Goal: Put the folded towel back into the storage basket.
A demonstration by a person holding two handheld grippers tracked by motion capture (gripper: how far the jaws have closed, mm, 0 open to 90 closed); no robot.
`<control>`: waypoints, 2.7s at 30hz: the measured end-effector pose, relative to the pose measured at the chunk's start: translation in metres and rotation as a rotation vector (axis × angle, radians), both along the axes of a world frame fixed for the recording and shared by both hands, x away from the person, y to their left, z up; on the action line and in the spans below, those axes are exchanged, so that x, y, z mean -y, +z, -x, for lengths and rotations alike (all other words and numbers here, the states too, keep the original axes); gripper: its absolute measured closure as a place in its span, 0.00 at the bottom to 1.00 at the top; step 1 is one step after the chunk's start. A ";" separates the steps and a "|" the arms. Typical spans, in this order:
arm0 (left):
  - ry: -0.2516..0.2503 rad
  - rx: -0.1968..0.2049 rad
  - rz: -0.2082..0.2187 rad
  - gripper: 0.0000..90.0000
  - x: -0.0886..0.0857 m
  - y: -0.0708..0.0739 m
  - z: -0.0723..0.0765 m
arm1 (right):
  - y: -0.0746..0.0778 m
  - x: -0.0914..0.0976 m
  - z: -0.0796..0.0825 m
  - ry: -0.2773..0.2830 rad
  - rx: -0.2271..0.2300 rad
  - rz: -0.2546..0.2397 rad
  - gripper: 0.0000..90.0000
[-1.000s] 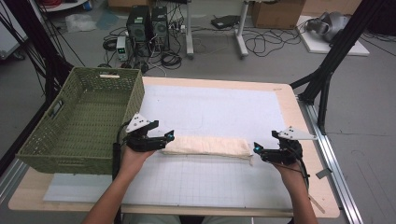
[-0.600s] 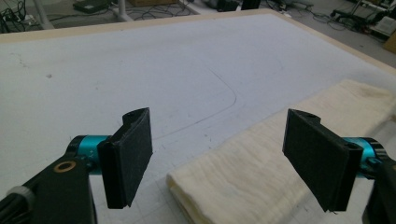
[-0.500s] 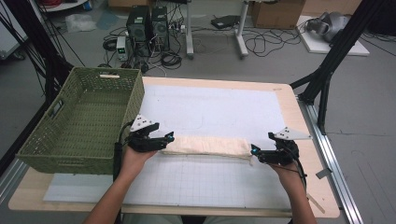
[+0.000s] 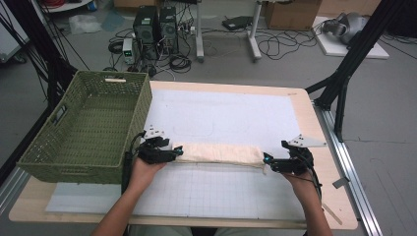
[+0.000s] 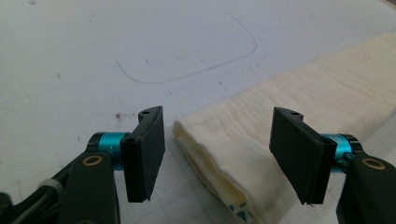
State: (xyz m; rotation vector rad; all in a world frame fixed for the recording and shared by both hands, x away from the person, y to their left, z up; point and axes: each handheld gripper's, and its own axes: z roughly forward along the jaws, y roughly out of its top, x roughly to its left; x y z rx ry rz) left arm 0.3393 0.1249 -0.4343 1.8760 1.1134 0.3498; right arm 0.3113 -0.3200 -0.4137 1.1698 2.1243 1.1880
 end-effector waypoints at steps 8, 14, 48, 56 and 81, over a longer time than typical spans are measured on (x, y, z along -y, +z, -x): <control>0.003 -0.043 -0.033 0.43 0.002 -0.015 0.007 | -0.006 -0.002 -0.001 0.001 -0.036 0.003 0.14; -0.004 -0.029 -0.052 0.51 0.003 -0.016 0.008 | -0.012 -0.008 -0.003 0.010 -0.061 -0.002 0.18; -0.045 -0.005 -0.047 0.91 0.004 -0.017 0.010 | -0.032 -0.036 -0.003 0.082 -0.210 0.014 0.88; -0.056 0.056 -0.038 0.92 0.004 -0.010 0.013 | -0.023 -0.034 -0.003 0.057 -0.154 0.007 0.90; -0.035 0.234 0.101 0.92 -0.005 0.049 0.026 | 0.017 -0.029 -0.010 0.040 0.044 -0.091 0.90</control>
